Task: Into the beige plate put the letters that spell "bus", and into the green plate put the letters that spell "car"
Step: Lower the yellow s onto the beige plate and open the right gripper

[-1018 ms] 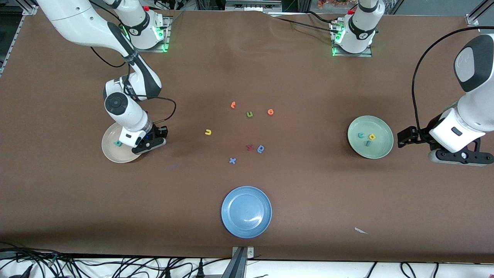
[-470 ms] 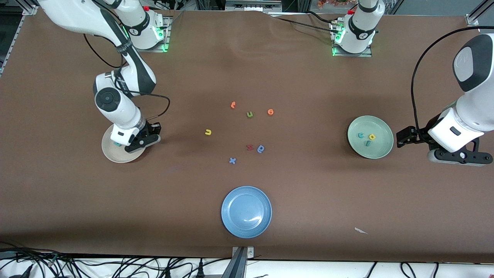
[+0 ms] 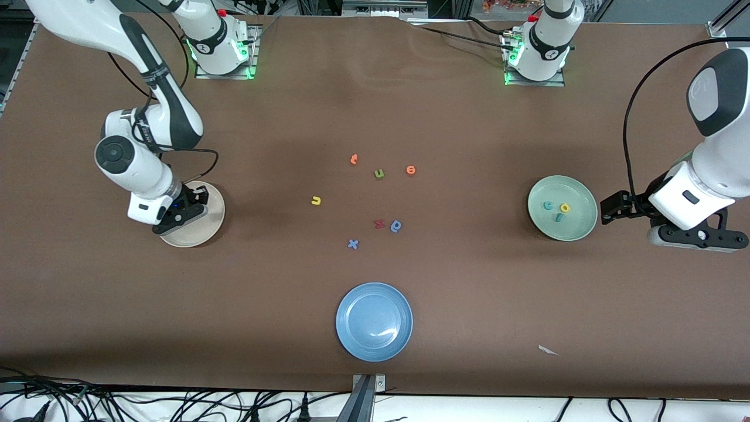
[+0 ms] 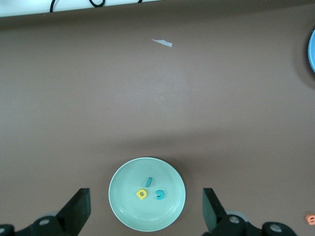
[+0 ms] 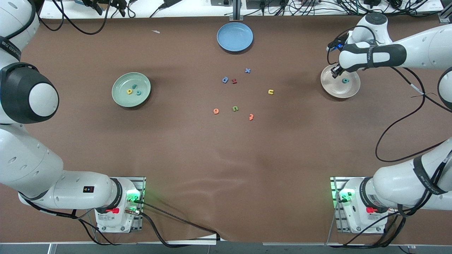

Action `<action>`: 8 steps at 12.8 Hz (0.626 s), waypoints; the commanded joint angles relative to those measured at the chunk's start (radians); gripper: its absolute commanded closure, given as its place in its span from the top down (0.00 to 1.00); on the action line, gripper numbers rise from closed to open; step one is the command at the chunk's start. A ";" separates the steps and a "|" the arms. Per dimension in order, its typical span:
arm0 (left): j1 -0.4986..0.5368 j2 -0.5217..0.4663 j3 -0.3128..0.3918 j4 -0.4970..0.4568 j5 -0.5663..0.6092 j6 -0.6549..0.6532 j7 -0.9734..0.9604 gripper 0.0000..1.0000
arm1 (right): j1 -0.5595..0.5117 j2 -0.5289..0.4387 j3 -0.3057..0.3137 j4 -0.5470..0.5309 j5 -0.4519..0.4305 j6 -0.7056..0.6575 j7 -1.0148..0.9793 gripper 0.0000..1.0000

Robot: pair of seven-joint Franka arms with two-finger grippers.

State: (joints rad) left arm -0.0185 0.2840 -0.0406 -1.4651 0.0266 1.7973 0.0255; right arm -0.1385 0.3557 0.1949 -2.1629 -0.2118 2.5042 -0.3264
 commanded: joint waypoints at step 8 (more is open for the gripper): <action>-0.005 -0.002 0.002 0.023 -0.031 -0.018 0.016 1.00 | 0.063 0.003 0.069 -0.008 0.054 -0.002 0.263 0.56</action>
State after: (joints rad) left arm -0.0200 0.2841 -0.0417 -1.4596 0.0266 1.7972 0.0255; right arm -0.1267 0.3618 0.2484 -2.1667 -0.1726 2.5041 -0.1796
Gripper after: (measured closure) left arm 0.000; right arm 0.436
